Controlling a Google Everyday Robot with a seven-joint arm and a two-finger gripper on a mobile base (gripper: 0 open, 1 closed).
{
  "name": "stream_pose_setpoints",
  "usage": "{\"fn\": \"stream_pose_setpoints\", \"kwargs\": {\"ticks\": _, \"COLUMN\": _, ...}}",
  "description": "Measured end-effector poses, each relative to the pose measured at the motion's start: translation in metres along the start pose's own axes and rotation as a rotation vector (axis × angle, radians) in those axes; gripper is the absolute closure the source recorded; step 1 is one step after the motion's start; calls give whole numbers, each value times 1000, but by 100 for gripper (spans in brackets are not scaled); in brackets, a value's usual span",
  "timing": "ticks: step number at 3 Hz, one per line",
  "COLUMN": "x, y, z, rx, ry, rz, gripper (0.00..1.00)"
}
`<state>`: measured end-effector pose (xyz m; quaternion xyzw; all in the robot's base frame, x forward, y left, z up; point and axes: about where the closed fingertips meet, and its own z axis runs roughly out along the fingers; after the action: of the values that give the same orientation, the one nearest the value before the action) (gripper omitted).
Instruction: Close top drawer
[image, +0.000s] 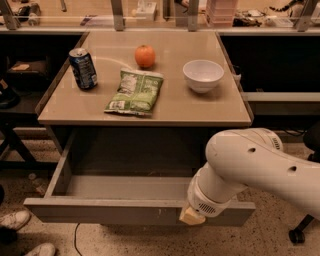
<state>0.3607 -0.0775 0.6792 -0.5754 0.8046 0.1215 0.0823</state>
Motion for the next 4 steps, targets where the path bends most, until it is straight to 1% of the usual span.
{"fn": "stream_pose_setpoints", "kwargs": {"ticks": 1, "x": -3, "y": -9, "z": 7, "rx": 19, "ry": -1, "rz": -1, "gripper": 100}}
{"fn": "stream_pose_setpoints", "kwargs": {"ticks": 2, "x": -11, "y": -24, "z": 11, "rx": 49, "ry": -6, "rz": 5, "gripper": 82}}
{"fn": "stream_pose_setpoints", "kwargs": {"ticks": 4, "x": -11, "y": -24, "z": 11, "rx": 51, "ry": -6, "rz": 5, "gripper": 36}}
